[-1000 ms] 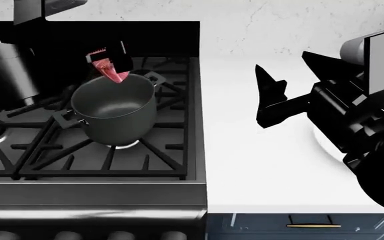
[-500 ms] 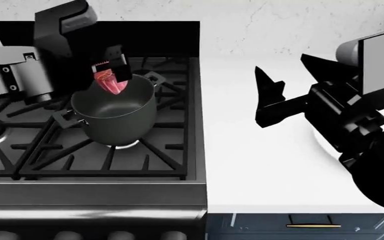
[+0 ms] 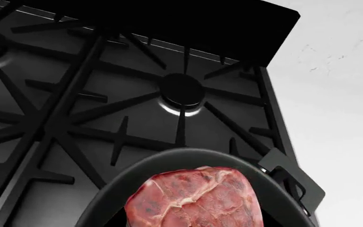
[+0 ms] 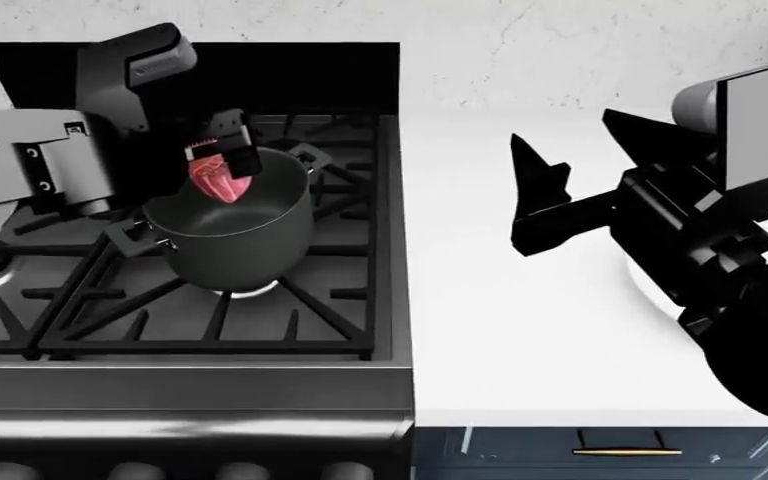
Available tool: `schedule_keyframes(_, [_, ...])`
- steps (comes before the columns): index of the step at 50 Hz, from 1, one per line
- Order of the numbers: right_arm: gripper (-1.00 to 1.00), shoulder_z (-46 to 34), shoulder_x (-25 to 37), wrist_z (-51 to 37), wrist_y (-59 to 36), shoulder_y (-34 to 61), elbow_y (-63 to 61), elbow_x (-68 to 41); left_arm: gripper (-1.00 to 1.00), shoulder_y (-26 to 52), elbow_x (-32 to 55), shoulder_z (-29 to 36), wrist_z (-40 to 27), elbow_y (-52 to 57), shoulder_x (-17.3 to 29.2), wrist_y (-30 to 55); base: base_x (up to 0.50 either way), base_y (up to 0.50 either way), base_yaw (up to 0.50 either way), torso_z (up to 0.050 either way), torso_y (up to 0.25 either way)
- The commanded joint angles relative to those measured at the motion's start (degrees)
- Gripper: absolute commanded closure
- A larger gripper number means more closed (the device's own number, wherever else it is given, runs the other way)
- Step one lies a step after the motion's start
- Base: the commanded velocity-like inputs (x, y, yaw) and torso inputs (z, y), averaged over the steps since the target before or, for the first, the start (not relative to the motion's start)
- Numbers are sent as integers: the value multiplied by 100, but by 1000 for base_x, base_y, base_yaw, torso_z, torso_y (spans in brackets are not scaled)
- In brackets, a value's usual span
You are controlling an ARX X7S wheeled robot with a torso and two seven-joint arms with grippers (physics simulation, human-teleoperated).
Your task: Frozen meat rests on a plate on the counter. Retrieve the meat and place it in a pot on a burner. Then turn the burner on.
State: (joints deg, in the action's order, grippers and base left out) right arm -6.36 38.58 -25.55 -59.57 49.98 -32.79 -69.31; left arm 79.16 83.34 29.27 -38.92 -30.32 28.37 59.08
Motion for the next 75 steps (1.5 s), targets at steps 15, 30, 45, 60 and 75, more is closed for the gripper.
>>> schedule_keyframes(15, [-100, 12, 50, -48, 38, -18, -14, -61, 100, -45, -10, 50, 19, -10, -3, -83, 0, 0, 0, 0, 1])
schedule_keyframes(30, [-100, 6, 70, -104, 22, 34, -34, -136, -100, 37, 1, 85, 55, 8, 9, -24, 0, 0, 0, 0, 1])
schedule_keyframes(45, [-100, 130, 141, -331, -45, 102, -211, -452, -100, 79, 327, -131, -344, 419, 172, 108, 0, 0, 0, 0, 0])
schedule_keyframes(60, [-100, 287, 172, -468, 73, 61, -278, -515, -100, -47, 625, -587, -834, 2515, 710, -92, 0, 0, 0, 0, 0])
schedule_keyframes(75, [-100, 211, 117, -401, 194, 67, -218, -301, -100, -85, 721, -1231, -698, 4541, 1109, -535, 0, 0, 0, 0, 0])
